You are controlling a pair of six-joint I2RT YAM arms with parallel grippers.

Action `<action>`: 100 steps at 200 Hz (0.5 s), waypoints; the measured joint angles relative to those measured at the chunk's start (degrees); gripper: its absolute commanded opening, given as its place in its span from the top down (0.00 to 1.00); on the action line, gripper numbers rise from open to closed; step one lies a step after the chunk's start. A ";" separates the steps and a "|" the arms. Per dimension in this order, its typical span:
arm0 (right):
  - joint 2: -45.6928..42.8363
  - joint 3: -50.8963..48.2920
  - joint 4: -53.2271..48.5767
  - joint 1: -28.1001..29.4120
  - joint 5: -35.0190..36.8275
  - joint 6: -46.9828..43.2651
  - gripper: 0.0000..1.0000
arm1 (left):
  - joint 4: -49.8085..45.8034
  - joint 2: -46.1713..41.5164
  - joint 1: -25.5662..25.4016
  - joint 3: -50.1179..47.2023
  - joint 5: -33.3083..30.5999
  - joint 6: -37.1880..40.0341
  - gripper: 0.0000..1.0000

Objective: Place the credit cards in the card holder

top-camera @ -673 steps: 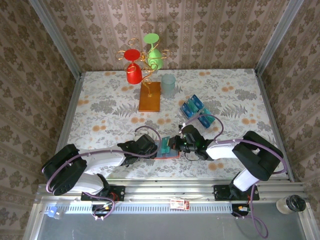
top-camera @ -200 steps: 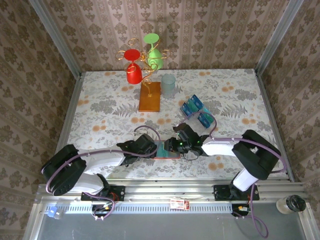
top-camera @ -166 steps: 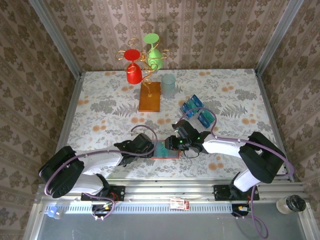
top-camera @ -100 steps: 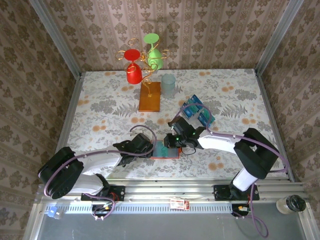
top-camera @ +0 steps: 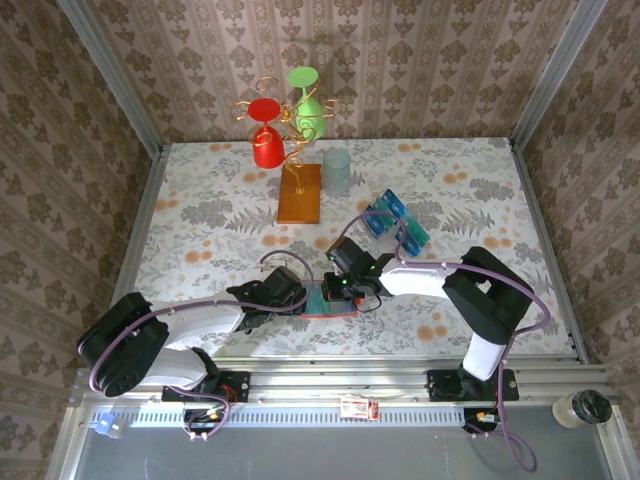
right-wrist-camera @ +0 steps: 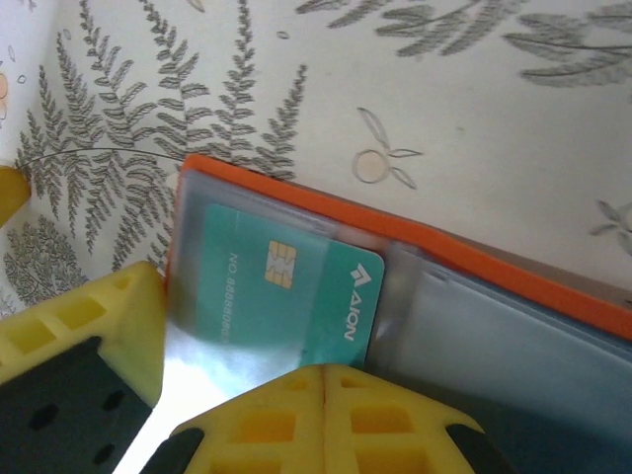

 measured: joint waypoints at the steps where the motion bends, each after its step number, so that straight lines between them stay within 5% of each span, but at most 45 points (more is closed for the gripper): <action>1: 0.11 0.11 -0.02 0.07 -0.02 0.00 0.96 | 0.00 0.00 0.00 0.00 0.00 0.02 0.00; 100: -0.39 2.32 -2.43 0.70 -0.13 0.17 0.96 | -0.94 -1.55 0.90 -0.02 0.66 0.11 0.00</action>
